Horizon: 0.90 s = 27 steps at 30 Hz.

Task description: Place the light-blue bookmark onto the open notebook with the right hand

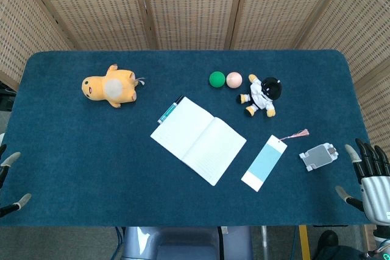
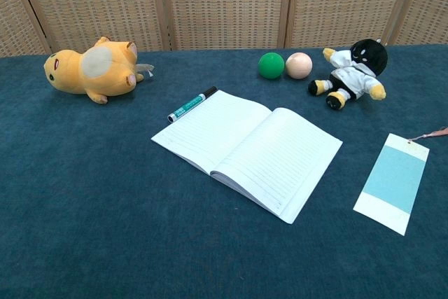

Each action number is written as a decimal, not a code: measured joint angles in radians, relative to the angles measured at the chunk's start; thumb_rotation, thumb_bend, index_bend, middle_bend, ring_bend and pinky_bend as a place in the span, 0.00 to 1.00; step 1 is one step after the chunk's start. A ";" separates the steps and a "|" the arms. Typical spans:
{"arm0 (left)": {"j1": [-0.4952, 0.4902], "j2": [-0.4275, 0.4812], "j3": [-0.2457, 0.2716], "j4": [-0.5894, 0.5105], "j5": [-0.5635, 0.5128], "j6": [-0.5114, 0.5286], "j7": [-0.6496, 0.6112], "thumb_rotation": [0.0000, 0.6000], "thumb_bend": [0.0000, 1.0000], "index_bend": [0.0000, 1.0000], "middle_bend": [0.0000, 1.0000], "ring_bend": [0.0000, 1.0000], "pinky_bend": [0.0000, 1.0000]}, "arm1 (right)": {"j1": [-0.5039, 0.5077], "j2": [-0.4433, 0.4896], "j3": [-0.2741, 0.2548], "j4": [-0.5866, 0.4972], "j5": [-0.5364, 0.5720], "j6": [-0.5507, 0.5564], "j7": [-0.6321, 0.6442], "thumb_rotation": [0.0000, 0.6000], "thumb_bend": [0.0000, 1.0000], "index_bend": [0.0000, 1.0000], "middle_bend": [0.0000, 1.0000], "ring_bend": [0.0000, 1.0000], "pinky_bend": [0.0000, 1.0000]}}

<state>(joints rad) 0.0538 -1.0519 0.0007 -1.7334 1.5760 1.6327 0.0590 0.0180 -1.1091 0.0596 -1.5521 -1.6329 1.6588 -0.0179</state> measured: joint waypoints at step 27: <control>-0.009 0.016 -0.016 -0.034 -0.038 -0.023 -0.005 1.00 0.00 0.00 0.00 0.00 0.00 | 0.291 0.022 -0.051 0.097 -0.260 -0.327 -0.047 1.00 0.00 0.13 0.00 0.00 0.00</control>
<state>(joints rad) 0.0444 -1.0354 -0.0153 -1.7669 1.5380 1.6096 0.0535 0.3091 -1.0874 0.0086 -1.4549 -1.8929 1.3322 -0.0644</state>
